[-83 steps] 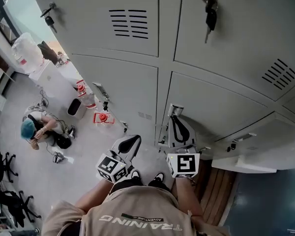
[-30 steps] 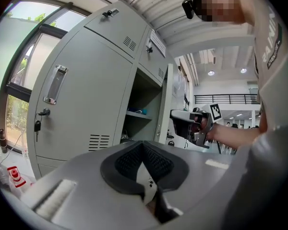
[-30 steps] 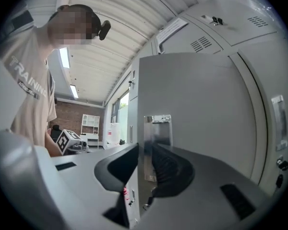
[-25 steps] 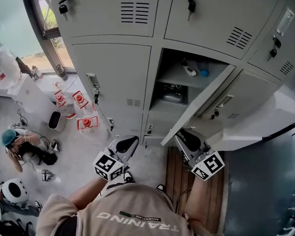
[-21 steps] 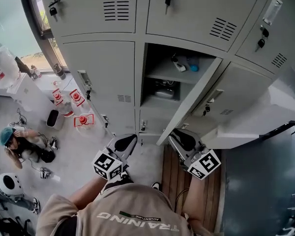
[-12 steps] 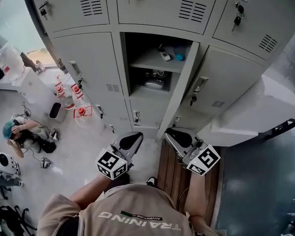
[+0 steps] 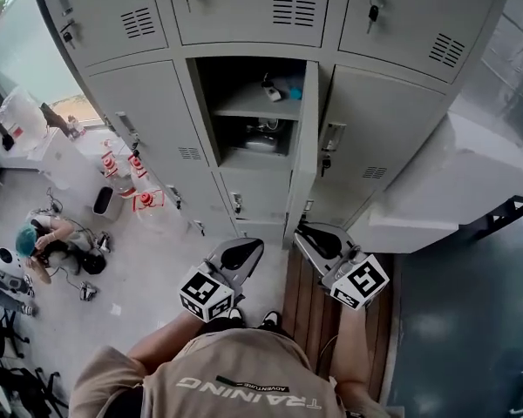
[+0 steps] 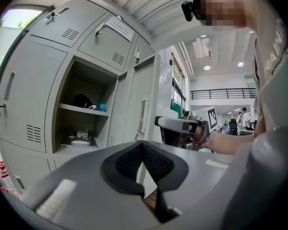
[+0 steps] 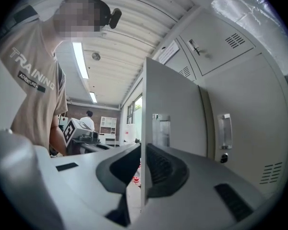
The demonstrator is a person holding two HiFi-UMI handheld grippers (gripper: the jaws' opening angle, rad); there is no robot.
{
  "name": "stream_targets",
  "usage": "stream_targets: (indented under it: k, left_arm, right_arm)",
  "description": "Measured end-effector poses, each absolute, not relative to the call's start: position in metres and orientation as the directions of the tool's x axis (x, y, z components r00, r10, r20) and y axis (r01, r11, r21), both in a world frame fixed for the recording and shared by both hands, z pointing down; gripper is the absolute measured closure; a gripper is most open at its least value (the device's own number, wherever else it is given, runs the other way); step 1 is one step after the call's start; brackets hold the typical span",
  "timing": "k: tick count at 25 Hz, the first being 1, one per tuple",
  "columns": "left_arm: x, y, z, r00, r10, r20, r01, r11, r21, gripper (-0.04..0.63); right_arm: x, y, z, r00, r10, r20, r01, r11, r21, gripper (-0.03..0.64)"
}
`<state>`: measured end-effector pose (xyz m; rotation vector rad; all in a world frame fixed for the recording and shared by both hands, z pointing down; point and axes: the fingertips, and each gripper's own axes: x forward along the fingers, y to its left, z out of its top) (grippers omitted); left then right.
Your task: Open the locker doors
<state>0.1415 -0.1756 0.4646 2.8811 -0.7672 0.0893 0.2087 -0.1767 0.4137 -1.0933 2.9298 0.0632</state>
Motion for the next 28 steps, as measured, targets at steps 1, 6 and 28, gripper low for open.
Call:
stream_targets:
  k: [1,6,28]
  left_arm:
    - [0.140,-0.173,0.466,0.868,-0.486,0.102,-0.496,-0.857,0.139,0.589]
    - [0.128,-0.163,0.474,0.875,-0.470,0.113,-0.482,-0.863,0.150,0.589]
    - [0.163,-0.116,0.482,0.985,-0.142,0.096,-0.157,-0.973,0.172,0.589]
  right_arm:
    - [0.210,-0.177,0.414,-0.748,-0.663,-0.026,-0.663,0.747,0.034,0.577]
    - [0.208,-0.172,0.412,-0.713,-0.701,-0.010,-0.701,0.712,0.039,0.577]
    - [0.271,-0.159,0.428,-0.172,-0.980,0.099,-0.983,0.177,0.050,0.577]
